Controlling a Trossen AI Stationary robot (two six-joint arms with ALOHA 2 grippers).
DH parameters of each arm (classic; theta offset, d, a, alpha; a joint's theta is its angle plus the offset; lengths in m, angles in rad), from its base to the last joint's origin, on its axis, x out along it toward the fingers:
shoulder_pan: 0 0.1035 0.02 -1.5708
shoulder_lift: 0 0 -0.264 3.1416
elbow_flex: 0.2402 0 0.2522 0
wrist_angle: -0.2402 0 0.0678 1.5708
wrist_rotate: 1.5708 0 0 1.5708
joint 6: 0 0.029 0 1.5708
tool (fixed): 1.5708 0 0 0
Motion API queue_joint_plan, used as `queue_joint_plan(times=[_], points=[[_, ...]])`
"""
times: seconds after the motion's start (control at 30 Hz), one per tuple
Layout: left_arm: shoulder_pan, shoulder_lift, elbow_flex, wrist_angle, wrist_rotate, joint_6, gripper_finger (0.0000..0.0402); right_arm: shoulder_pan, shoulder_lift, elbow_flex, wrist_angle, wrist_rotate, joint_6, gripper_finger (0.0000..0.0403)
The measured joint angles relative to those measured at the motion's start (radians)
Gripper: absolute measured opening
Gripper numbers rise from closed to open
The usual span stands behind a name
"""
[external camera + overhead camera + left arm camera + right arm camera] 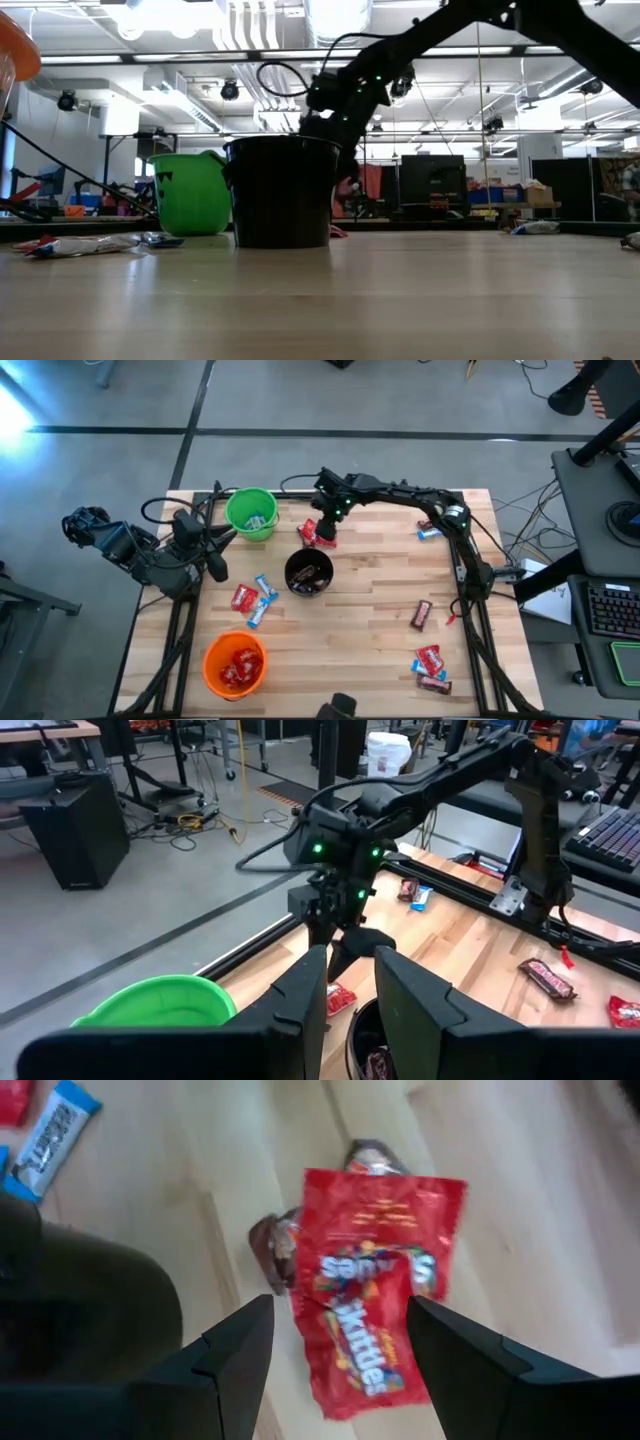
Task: Sort candy
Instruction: Put the red candy pack into the orange bucket
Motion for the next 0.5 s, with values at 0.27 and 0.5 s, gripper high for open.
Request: queue_joint_plan(times=[0.27, 0.5], points=[[0.000, 0.002, 0.000, 0.000, 0.000, -0.009, 0.0071, 0.003, 0.143, 0.205, -0.219, 0.118, -0.093, 0.0222], [0.000, 0.002, 0.000, 0.000, 0.001, -0.015, 0.0071, 0.008, 0.173, 0.224, -0.277, 0.110, -0.115, 0.0222]])
